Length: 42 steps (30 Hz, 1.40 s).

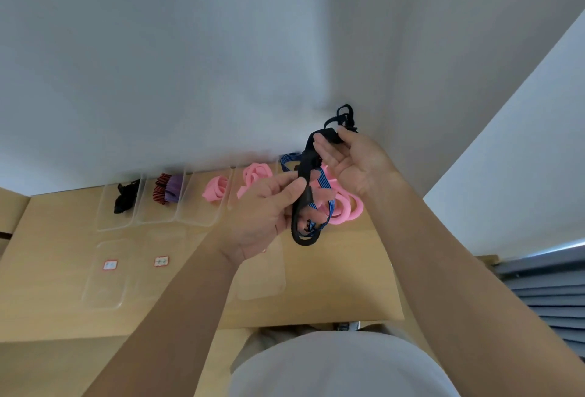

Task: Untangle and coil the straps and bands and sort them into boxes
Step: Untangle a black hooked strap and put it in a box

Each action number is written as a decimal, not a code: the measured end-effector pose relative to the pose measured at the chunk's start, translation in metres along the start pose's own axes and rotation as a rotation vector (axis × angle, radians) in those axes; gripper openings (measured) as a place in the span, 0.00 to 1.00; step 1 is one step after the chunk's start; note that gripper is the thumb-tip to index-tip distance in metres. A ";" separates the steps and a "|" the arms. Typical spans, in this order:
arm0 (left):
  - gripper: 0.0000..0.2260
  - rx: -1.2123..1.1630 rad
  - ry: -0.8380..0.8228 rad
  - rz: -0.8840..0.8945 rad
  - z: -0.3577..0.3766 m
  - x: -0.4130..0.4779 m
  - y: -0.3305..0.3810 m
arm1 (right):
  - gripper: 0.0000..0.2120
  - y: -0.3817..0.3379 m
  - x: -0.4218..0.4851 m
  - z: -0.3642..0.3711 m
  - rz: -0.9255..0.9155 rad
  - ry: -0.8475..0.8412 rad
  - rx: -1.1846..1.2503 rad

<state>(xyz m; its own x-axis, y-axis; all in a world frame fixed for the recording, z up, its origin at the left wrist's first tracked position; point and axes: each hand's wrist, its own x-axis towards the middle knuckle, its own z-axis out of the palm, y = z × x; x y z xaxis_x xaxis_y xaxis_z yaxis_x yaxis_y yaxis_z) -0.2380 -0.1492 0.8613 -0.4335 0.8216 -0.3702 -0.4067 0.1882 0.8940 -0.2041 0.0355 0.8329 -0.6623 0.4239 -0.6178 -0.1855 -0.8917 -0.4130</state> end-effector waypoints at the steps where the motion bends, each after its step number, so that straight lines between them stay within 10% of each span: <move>1: 0.15 0.009 0.011 0.035 0.003 -0.001 0.004 | 0.09 0.001 0.000 -0.001 -0.002 0.003 -0.012; 9: 0.12 0.124 0.003 0.152 0.003 -0.008 0.035 | 0.08 0.012 -0.031 0.002 -0.245 0.095 -0.142; 14: 0.13 0.210 -0.048 0.199 -0.005 -0.017 0.050 | 0.27 0.022 -0.071 0.007 -0.647 -0.203 -0.769; 21: 0.09 0.186 -0.028 0.231 -0.020 -0.029 0.067 | 0.11 0.030 -0.100 0.020 -0.573 -0.357 -0.762; 42: 0.09 0.039 -0.122 0.151 -0.037 -0.083 0.102 | 0.16 0.104 -0.171 0.050 -0.974 0.131 -1.280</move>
<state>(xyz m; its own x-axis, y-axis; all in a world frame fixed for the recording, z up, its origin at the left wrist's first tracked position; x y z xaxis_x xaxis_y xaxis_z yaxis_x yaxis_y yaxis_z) -0.2733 -0.2179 0.9742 -0.3853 0.9009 -0.1999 -0.3121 0.0766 0.9470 -0.1464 -0.1378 0.9293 -0.5849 0.7913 0.1781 0.2641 0.3934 -0.8806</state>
